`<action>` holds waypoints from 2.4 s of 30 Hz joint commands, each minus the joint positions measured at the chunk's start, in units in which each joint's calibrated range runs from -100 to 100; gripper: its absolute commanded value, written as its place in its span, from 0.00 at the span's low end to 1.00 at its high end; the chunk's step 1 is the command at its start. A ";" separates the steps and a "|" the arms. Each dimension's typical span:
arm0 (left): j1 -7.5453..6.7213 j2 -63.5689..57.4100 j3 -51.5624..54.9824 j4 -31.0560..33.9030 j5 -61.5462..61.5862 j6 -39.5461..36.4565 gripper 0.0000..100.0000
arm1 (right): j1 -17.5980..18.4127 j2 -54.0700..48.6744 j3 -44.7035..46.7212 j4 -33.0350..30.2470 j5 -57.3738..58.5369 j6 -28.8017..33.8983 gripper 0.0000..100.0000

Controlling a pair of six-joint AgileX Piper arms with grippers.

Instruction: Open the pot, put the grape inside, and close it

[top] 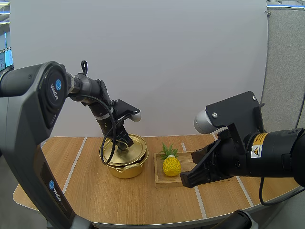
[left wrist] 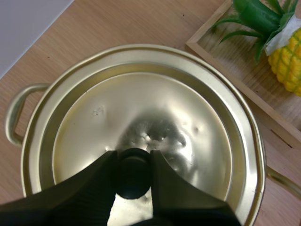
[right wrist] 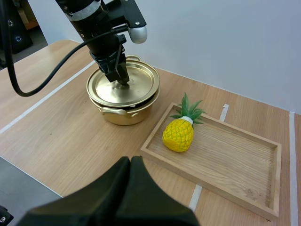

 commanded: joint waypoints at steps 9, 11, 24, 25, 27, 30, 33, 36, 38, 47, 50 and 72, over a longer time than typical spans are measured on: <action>-0.21 4.18 0.11 -1.13 0.41 0.68 0.00 | -0.18 -0.61 -0.07 -0.02 -0.38 -0.47 0.00; -0.21 4.18 0.11 -1.49 1.62 1.09 0.00 | -0.18 -0.61 -0.07 -0.02 -0.38 -0.47 0.00; -0.21 4.18 0.11 -1.76 6.15 1.35 0.00 | -0.18 -0.61 -0.07 -0.02 -0.38 -0.47 0.00; -0.21 4.18 0.11 -1.76 5.94 1.35 0.00 | -0.18 -0.61 -0.07 -0.02 -0.38 -0.47 0.00; -0.21 4.18 0.11 -1.76 5.51 1.35 0.00 | -0.18 -0.61 -0.07 -0.02 -0.38 -0.47 0.00; -0.21 4.18 0.11 -1.87 5.38 1.35 0.00 | -0.18 -0.61 -0.07 -0.02 -0.38 -0.47 0.00; -0.21 4.18 0.11 -1.89 5.76 1.35 0.00 | -0.18 -0.61 -0.07 -0.02 -0.38 -0.47 0.00; -0.21 4.18 0.11 -1.89 6.18 1.35 0.00 | -0.18 -0.61 -0.07 -0.02 -0.38 -0.47 0.00; -0.21 4.18 0.11 -1.89 6.18 1.35 0.00 | -0.18 -0.61 -0.07 -0.02 -0.38 -0.47 0.00; -0.21 4.04 0.11 -2.21 6.16 1.35 0.18 | -0.18 -0.61 -0.07 -0.02 -0.38 -0.47 0.00; -0.21 3.17 0.11 -2.86 6.16 1.76 0.50 | -0.18 -0.61 -0.07 -0.02 -0.38 -0.47 0.00; -0.21 -23.13 -19.06 -4.10 20.09 0.72 1.00 | -0.18 -0.61 -0.07 -0.02 -0.38 -0.47 0.00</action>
